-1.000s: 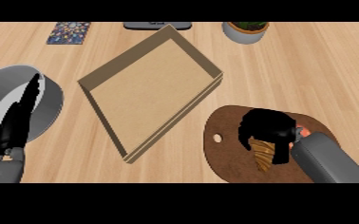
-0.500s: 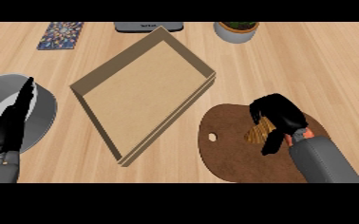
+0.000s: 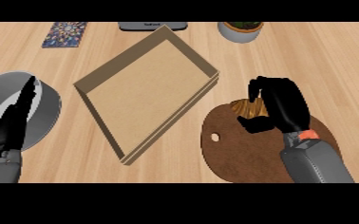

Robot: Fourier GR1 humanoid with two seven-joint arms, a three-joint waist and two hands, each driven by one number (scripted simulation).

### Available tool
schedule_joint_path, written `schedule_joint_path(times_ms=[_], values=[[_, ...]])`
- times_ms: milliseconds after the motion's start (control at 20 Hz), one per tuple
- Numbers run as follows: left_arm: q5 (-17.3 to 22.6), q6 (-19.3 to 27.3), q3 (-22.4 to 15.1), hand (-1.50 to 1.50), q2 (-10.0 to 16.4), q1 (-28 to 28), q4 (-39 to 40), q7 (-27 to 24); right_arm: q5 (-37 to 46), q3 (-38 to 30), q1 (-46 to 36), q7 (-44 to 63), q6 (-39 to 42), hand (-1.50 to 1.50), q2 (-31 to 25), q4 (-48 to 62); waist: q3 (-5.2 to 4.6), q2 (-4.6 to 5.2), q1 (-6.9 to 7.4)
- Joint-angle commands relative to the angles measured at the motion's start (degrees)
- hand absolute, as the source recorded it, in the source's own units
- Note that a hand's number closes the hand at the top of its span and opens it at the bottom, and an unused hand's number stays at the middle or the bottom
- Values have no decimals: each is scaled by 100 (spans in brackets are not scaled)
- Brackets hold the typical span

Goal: Pick the croissant from the cutting board and place it in the cardboard box

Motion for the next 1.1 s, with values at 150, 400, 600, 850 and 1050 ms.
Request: schedule_joint_path(times_ms=[150, 400, 600, 850, 1050], values=[[-49, -155, -36, 0, -34, -62, -177, 131, 417, 460, -505, 401, 93, 150, 553, -929, 13, 41, 137], [-148, -145, -86, 0, -149, 377, -725, 226, -42, 334, -1042, 678, 851, 150, 1020, -1064, 15, 39, 179], [-141, -115, 20, 0, -195, -239, 112, -35, -623, 290, -2576, 1380, 668, 150, 1424, 32, 8, 76, 247], [-123, -267, 79, 0, -151, -265, 137, -126, -1223, 785, -3179, 1903, -667, 150, 1439, 1163, 10, 80, 265], [-338, -106, -79, 0, -310, -350, 125, -31, -2041, 795, -4073, 2360, -1099, 150, 1442, 2106, 9, 93, 344]])
